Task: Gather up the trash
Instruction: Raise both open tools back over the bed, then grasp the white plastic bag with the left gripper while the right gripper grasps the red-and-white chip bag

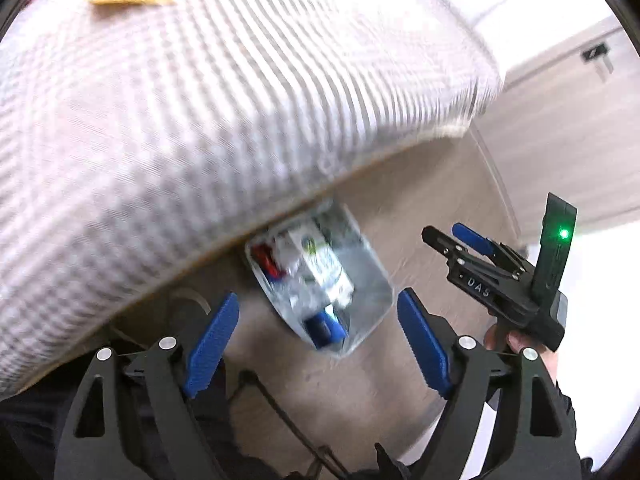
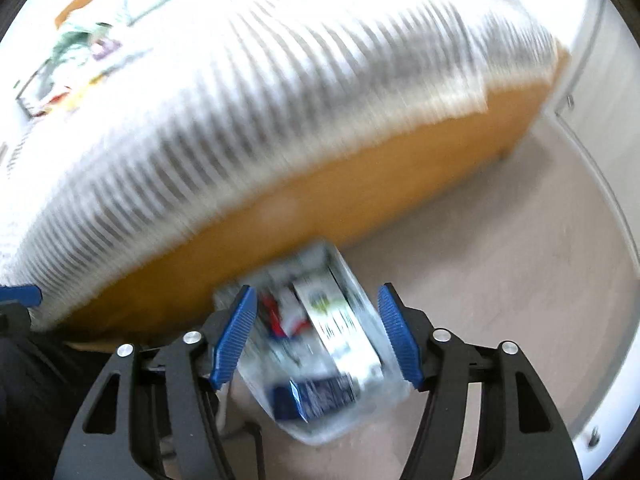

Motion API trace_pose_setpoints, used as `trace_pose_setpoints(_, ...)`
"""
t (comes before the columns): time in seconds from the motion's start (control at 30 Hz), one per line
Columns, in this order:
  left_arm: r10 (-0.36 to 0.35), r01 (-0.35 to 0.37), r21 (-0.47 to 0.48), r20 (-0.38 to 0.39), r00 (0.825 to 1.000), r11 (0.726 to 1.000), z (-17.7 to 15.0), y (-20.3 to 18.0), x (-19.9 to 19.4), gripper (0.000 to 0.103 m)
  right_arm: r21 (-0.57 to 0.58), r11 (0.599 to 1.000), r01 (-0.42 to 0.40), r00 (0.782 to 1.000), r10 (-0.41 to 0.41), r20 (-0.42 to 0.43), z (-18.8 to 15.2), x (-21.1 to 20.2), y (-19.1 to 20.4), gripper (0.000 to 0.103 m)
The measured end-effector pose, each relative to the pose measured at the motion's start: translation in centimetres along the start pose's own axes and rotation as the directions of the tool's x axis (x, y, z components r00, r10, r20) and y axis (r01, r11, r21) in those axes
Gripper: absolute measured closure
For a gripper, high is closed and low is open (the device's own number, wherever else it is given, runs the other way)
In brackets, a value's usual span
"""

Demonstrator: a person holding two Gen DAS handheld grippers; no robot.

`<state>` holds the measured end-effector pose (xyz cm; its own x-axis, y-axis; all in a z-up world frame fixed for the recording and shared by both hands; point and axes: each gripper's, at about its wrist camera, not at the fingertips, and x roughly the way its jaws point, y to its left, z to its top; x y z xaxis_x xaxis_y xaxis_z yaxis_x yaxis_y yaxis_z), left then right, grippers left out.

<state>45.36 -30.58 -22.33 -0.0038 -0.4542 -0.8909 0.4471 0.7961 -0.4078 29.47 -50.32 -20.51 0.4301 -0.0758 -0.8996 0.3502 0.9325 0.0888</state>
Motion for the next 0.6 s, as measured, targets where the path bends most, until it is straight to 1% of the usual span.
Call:
trace_pose_setpoints(0.07,0.007,-0.006,-0.017,0.048,0.999,1.000,0.2,1.4,-2.0,0.024,-0.043,0.999,-0.018,0.998,0.020,0.053,1.9,-1.1,2.1,0.036)
trace_pose_setpoints(0.1,0.023,-0.020,-0.027,0.098,0.995,0.999,0.4,2.8,-3.8,0.024,-0.072,0.997,-0.029,0.997,0.034,0.076,3.0,-1.6,3.4,0.036)
trace_pose_setpoints(0.17,0.061,-0.054,-0.044,0.167,0.984,0.998,0.8,4.5,-6.0,0.024,-0.124,0.991,-0.045,0.992,0.059,0.108,4.9,-2.2,5.8,0.036)
trace_pose_setpoints(0.2,0.085,-0.074,-0.061,0.214,0.973,0.995,1.2,5.8,-7.4,0.024,-0.155,0.986,-0.058,0.989,0.078,0.124,5.9,-2.4,7.3,0.036)
trace_pose_setpoints(0.27,0.125,-0.102,-0.093,0.285,0.950,0.990,2.1,8.0,-9.6,0.024,-0.200,0.977,-0.075,0.983,0.106,0.152,7.7,-2.8,9.7,0.036)
trace_pose_setpoints(0.3,0.149,-0.118,-0.111,0.330,0.932,0.987,3.0,9.5,-10.9,0.024,-0.220,0.972,-0.085,0.978,0.124,0.167,8.7,-3.0,11.1,0.036)
trace_pose_setpoints(0.33,0.158,-0.125,-0.116,0.353,0.922,0.985,3.8,10.3,-11.6,0.024,-0.236,0.967,-0.096,0.974,0.141,0.180,9.6,-3.0,12.2,0.036)
trace_pose_setpoints(0.37,0.172,-0.136,-0.120,0.384,0.907,0.983,4.9,11.4,-12.4,0.024,-0.247,0.963,-0.105,0.969,0.155,0.190,10.3,-3.1,13.1,0.036)
trace_pose_setpoints(0.4,0.176,-0.139,-0.119,0.404,0.898,0.983,5.8,12.0,-13.0,0.024,-0.257,0.959,-0.115,0.965,0.170,0.201,11.1,-3.1,14.1,0.036)
trace_pose_setpoints(0.43,0.175,-0.135,-0.120,0.444,0.879,0.984,7.0,13.0,-14.0,0.024,-0.264,0.956,-0.125,0.961,0.183,0.208,11.7,-3.2,15.0,0.036)
trace_pose_setpoints(0.47,0.167,-0.125,-0.118,0.495,0.853,0.985,8.5,14.0,-14.9,0.024,-0.269,0.954,-0.133,0.958,0.194,0.212,12.1,-3.2,15.4,0.036)
trace_pose_setpoints(0.5,0.157,-0.121,-0.104,0.527,0.835,0.987,9.9,14.7,-15.6,0.024,-0.272,0.952,-0.143,0.955,0.205,0.215,12.6,-2.9,15.9,0.036)
trace_pose_setpoints(0.57,0.175,-0.142,-0.102,0.561,0.809,0.985,12.5,16.2,-16.5,0.026,-0.272,0.949,-0.160,0.951,0.222,0.214,13.0,-2.6,16.2,0.036)
trace_pose_setpoints(0.6,0.191,-0.156,-0.110,0.571,0.798,0.982,14.6,17.0,-16.5,0.026,-0.273,0.947,-0.167,0.951,0.228,0.210,13.2,-2.4,16.3,0.036)
